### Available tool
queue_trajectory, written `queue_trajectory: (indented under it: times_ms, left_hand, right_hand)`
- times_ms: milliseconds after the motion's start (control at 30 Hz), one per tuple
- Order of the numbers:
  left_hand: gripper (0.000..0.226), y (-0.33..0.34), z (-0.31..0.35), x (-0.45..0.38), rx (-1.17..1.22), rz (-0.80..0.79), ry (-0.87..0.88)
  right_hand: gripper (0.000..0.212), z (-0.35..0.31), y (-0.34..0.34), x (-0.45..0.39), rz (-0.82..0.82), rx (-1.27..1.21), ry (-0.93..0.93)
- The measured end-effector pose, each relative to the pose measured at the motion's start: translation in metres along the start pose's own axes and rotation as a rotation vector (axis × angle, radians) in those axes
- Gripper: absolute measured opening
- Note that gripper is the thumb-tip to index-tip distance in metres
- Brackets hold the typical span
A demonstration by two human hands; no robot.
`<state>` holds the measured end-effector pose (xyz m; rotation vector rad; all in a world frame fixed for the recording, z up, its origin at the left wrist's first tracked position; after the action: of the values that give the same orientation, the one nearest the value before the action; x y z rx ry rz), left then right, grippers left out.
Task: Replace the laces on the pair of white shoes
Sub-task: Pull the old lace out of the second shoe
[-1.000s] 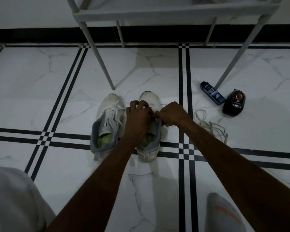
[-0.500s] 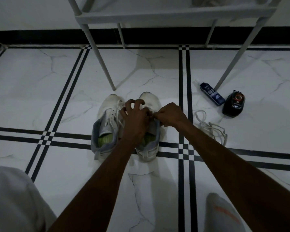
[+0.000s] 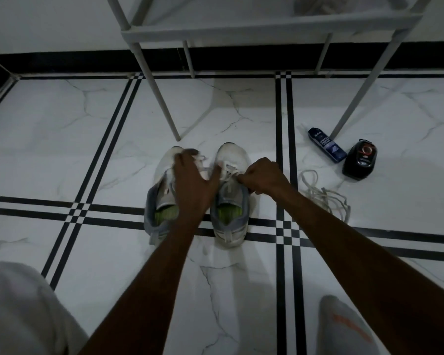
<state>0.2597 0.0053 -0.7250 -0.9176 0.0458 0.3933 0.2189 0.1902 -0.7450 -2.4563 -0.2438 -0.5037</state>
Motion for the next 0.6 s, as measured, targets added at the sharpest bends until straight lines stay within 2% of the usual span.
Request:
queue_trajectory:
  times_ms: [100,200,333,400,500,533,600]
  left_hand:
    - [0.025,0.02,-0.001,0.019,-0.037,-0.197,0.093]
    - [0.003,0.022,-0.012,0.021,0.008,-0.211,-0.005]
    - [0.011,0.018,-0.021,0.017,0.148,-0.198,-0.092]
    - [0.013,0.018,-0.024,0.018,0.188,-0.21,-0.128]
    - [0.015,0.017,-0.032,0.019,0.228,-0.198,-0.164]
    - [0.014,0.015,-0.033,0.019,0.231,-0.181,-0.165]
    - [0.012,0.012,-0.034,0.019,0.232,-0.155,-0.18]
  right_hand:
    - [0.033,-0.008,0.001,0.004,0.066,0.098,-0.119]
    - [0.036,-0.021,0.012,0.008,0.049,0.218,-0.323]
    - [0.02,-0.028,0.035,0.005,0.053,0.5,-0.44]
    - [0.017,-0.029,0.043,0.004,0.071,0.551,-0.491]
    - [0.013,-0.029,0.046,0.004,0.003,0.529,-0.524]
    - [0.014,-0.026,0.04,-0.001,0.046,0.515,-0.534]
    - [0.022,-0.016,0.008,-0.016,0.233,0.462,-0.443]
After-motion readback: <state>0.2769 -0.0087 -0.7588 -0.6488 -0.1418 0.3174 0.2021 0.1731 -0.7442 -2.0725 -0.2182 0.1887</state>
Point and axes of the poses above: each hand's wrist, its own x-axis away from the middle knuckle, its own y-axis out of the palm, z = x × y, the point moved 3 cm from there along -x, towards the middle knuckle, and after that the axes turned 7 degrees about -x, right-handed, at the moved point
